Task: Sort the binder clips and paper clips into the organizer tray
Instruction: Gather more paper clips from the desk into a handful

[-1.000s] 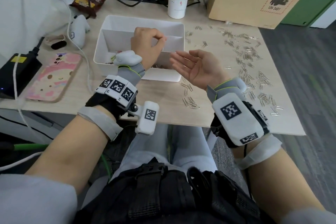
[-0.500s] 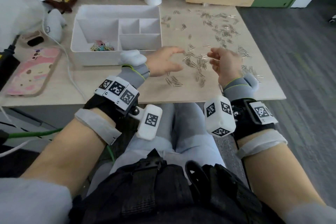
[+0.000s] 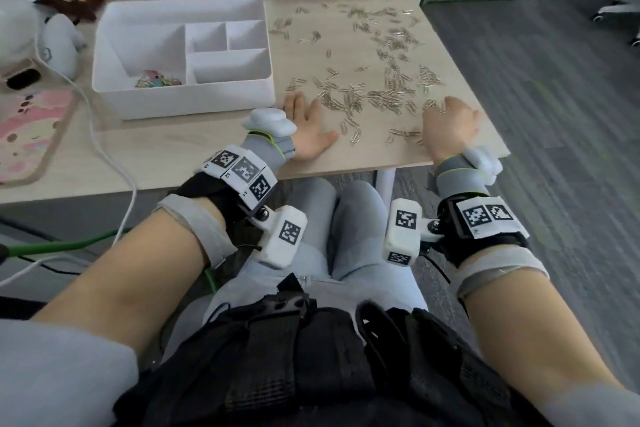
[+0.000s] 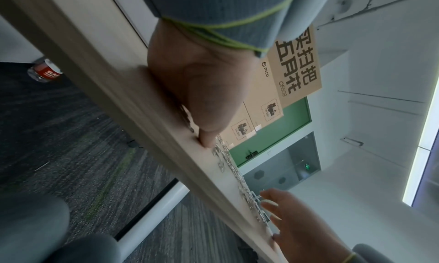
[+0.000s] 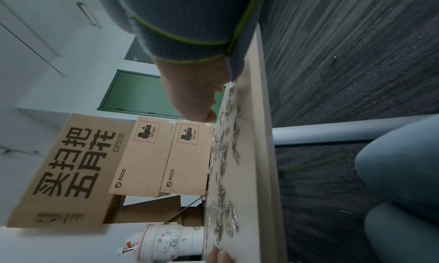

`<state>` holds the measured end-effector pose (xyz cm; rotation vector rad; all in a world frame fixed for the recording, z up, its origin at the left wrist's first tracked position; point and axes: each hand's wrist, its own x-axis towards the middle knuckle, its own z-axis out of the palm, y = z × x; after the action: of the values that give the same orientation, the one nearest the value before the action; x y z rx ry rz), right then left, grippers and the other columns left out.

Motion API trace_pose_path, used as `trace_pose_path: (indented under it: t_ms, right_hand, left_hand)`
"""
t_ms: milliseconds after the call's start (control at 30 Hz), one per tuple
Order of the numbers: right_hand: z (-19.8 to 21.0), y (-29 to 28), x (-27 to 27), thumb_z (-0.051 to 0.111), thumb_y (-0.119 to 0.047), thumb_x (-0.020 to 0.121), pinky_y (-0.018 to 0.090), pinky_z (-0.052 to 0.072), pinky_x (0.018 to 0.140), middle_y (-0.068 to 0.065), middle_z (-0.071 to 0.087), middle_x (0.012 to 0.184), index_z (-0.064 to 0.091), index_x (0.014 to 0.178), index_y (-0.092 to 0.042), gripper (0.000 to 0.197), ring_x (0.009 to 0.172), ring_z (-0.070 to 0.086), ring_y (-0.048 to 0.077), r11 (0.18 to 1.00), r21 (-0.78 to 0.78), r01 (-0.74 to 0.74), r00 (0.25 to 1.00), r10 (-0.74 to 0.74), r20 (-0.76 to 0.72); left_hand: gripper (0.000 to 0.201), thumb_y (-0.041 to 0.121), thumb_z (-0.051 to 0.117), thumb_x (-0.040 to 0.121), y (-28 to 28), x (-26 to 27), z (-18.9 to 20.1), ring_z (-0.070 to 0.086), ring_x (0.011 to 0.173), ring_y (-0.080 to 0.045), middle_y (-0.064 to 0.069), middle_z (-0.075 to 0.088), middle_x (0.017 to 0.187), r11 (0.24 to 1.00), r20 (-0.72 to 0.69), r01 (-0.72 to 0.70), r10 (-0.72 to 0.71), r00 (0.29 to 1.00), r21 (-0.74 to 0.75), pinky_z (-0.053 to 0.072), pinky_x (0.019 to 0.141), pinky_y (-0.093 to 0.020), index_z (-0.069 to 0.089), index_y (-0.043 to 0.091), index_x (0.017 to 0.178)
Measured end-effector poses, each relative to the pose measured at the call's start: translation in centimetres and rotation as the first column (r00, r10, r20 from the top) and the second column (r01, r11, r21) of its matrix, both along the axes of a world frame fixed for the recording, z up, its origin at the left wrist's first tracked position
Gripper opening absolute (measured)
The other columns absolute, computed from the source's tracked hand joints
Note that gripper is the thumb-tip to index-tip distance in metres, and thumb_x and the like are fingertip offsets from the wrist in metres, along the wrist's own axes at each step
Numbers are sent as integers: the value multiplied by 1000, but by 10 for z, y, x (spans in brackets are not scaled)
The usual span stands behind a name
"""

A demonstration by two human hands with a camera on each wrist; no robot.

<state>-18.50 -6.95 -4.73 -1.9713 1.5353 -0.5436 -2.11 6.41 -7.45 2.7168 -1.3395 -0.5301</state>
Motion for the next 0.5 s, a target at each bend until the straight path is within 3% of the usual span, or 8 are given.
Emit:
trace_pose_path:
  t_ms: [100, 233, 333, 400, 500]
  right_hand:
    - [-12, -4, 5, 41, -21, 86, 40, 33, 104, 18, 52, 127, 55, 118, 1, 42, 121, 44, 33, 996, -12, -92, 994, 91, -64]
    - [-18, -2, 13, 46, -7, 88, 34, 32, 98, 20, 52, 124, 56, 115, 6, 31, 118, 45, 33, 963, -28, -266, 963, 265, -40]
    - [-12, 4, 13, 50, -13, 86, 29, 34, 82, 22, 57, 109, 60, 107, 5, 30, 106, 51, 31, 942, 2, -336, 940, 336, 56]
    - [-6, 6, 9, 53, -17, 85, 26, 35, 75, 20, 62, 106, 63, 110, 0, 31, 102, 56, 30, 950, 4, -312, 942, 309, 128]
    - [-6, 2, 1, 62, -19, 83, 13, 35, 78, 7, 64, 121, 61, 124, -10, 42, 112, 58, 18, 982, -20, -185, 969, 186, 162]
  left_hand:
    - [76, 52, 32, 93, -12, -7, -4, -15, 145, -27, -15, -11, 156, 999, -6, 24, -25, 1000, -41, -7, 118, -40, -2, 10, 147]
    - [78, 51, 35, 93, -25, -16, 1, -12, 145, -26, -14, -7, 157, 995, -27, 45, -47, 999, -84, -4, 119, -40, -1, 7, 146]
    - [85, 50, 48, 89, -25, -14, 14, -8, 146, -28, -16, -5, 157, 985, -125, 87, -106, 986, -148, -1, 120, -39, 2, 6, 146]
    - [94, 51, 62, 79, -19, -8, 27, 0, 145, -29, -18, 4, 156, 970, -181, 115, -154, 971, -213, 4, 119, -37, 12, 6, 145]
    - [96, 43, 78, 67, -5, 7, 39, 24, 139, -31, -18, 27, 149, 966, -115, 120, -149, 982, -230, 19, 115, -36, 29, 9, 142]
